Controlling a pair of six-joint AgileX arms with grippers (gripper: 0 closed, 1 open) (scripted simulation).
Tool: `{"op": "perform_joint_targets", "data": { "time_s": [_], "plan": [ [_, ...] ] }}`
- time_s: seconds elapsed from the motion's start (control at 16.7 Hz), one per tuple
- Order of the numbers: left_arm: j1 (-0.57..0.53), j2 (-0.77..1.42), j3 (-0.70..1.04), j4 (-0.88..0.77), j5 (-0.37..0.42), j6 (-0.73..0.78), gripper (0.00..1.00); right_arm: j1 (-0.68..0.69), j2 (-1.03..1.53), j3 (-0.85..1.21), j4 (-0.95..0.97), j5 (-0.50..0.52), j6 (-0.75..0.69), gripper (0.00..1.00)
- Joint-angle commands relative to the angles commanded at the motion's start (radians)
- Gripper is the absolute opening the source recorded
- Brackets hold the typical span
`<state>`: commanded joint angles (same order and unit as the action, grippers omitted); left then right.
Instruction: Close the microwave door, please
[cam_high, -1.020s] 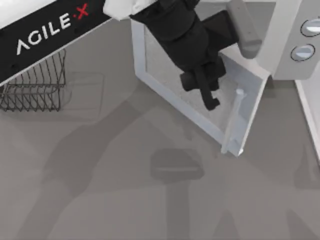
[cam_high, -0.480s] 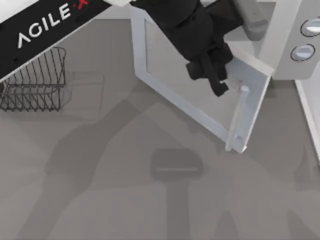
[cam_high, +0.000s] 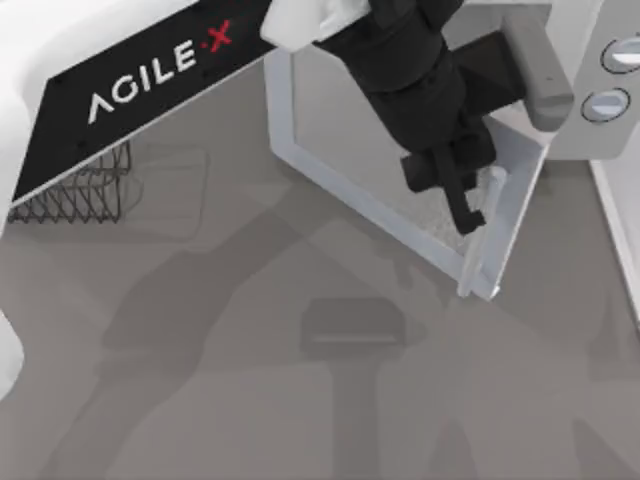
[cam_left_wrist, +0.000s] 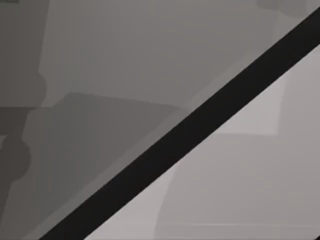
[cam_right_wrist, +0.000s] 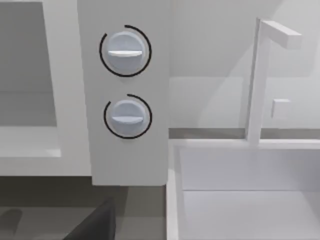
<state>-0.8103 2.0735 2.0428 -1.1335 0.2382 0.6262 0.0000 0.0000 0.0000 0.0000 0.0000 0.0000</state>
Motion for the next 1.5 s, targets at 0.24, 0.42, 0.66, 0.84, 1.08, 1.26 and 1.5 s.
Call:
{"op": "perform_joint_targets", "data": {
  "time_s": [0.24,0.42,0.66,0.84,1.08,1.26,1.5],
  "plan": [
    [-0.016,0.021,0.043,-0.01,0.004,-0.017,0.0,0.0,0.0,0.0,0.0,0.0,0.0,1.0],
    [0.034,0.026,0.099,-0.036,0.066,-0.045,0.0,0.0,0.0,0.0,0.0,0.0,0.0,1.0],
    [0.04,0.026,0.104,-0.039,0.071,-0.048,0.0,0.0,0.0,0.0,0.0,0.0,0.0,1.0],
    [0.03,0.045,0.111,-0.056,0.076,-0.055,0.0,0.0,0.0,0.0,0.0,0.0,0.0,1.0],
    [0.007,0.1,0.15,-0.094,0.075,-0.08,0.0,0.0,0.0,0.0,0.0,0.0,0.0,1.0],
    [0.002,0.104,0.202,-0.083,0.062,-0.081,0.0,0.0,0.0,0.0,0.0,0.0,0.0,1.0],
    [0.006,0.099,0.219,-0.071,0.057,-0.079,0.0,0.0,0.0,0.0,0.0,0.0,0.0,1.0]
  ]
}}
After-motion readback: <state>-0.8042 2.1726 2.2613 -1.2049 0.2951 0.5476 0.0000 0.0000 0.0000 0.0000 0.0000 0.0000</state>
